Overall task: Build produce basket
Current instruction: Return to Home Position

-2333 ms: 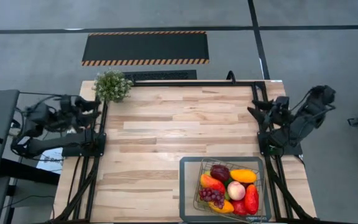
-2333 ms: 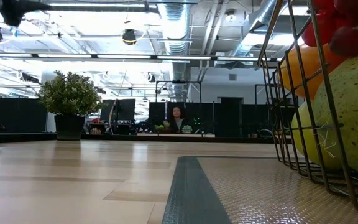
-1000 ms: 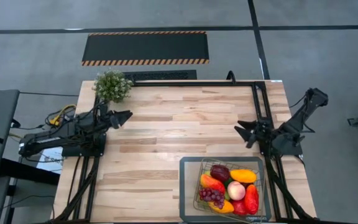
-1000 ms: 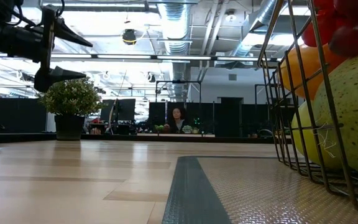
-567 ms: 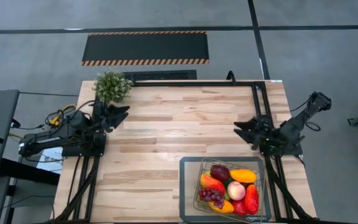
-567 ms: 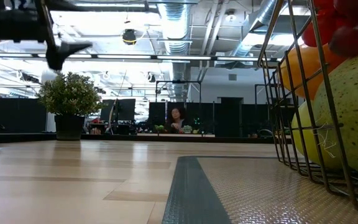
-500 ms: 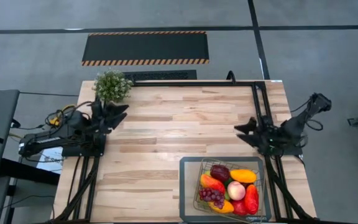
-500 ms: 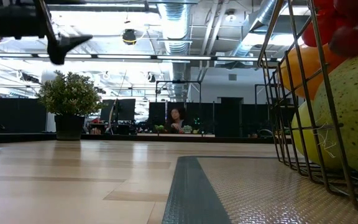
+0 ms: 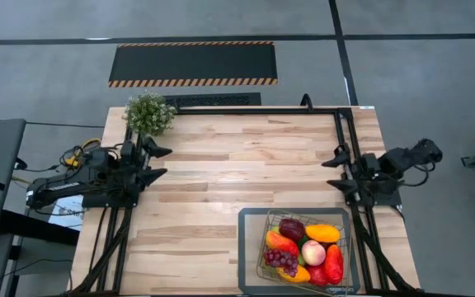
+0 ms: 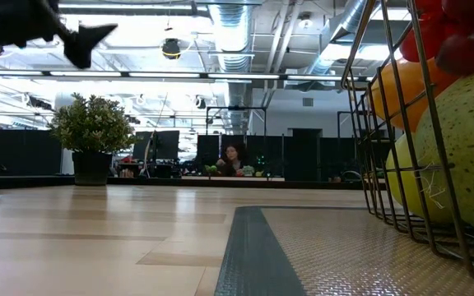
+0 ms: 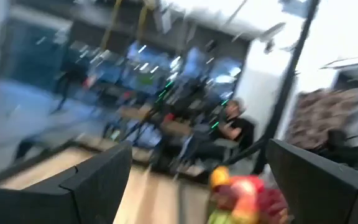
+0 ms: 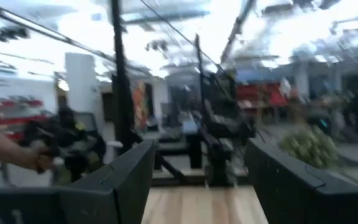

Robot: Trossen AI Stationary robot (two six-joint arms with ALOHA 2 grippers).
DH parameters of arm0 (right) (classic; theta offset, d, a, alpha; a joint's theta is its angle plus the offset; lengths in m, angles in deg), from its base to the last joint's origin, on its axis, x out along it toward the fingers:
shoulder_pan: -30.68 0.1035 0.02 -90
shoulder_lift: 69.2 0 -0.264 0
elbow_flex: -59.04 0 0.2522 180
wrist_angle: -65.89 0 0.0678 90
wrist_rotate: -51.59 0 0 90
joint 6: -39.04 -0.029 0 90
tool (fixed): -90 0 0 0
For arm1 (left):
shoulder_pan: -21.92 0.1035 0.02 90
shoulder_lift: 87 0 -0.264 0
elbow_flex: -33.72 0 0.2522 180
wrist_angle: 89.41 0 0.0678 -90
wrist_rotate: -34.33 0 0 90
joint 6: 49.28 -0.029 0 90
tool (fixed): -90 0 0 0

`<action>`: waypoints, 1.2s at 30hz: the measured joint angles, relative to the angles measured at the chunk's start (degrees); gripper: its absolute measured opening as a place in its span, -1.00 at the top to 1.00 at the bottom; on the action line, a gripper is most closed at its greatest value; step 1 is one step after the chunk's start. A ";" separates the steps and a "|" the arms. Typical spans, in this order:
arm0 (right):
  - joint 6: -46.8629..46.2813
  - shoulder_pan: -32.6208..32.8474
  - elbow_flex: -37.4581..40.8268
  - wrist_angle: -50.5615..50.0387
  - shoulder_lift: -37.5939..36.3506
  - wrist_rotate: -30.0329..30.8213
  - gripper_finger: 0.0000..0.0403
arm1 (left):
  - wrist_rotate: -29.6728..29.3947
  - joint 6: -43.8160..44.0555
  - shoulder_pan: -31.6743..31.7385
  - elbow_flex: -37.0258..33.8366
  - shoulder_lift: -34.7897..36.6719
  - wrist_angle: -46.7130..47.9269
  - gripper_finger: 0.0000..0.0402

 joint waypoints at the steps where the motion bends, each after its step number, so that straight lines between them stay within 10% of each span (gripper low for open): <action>1: 0.19 -1.17 0.00 -0.85 -1.58 -2.02 -0.34 | -1.38 0.04 0.00 0.00 0.37 2.66 -0.79; 16: -6.85 -11.30 13.88 7.49 -6.52 -8.26 -0.34 | -2.48 3.98 -0.03 -8.14 1.55 2.82 -0.79; 36: -7.18 -17.40 13.86 -5.14 -6.41 -7.95 -0.34 | -14.63 -4.80 -0.28 -8.28 1.41 9.65 -0.79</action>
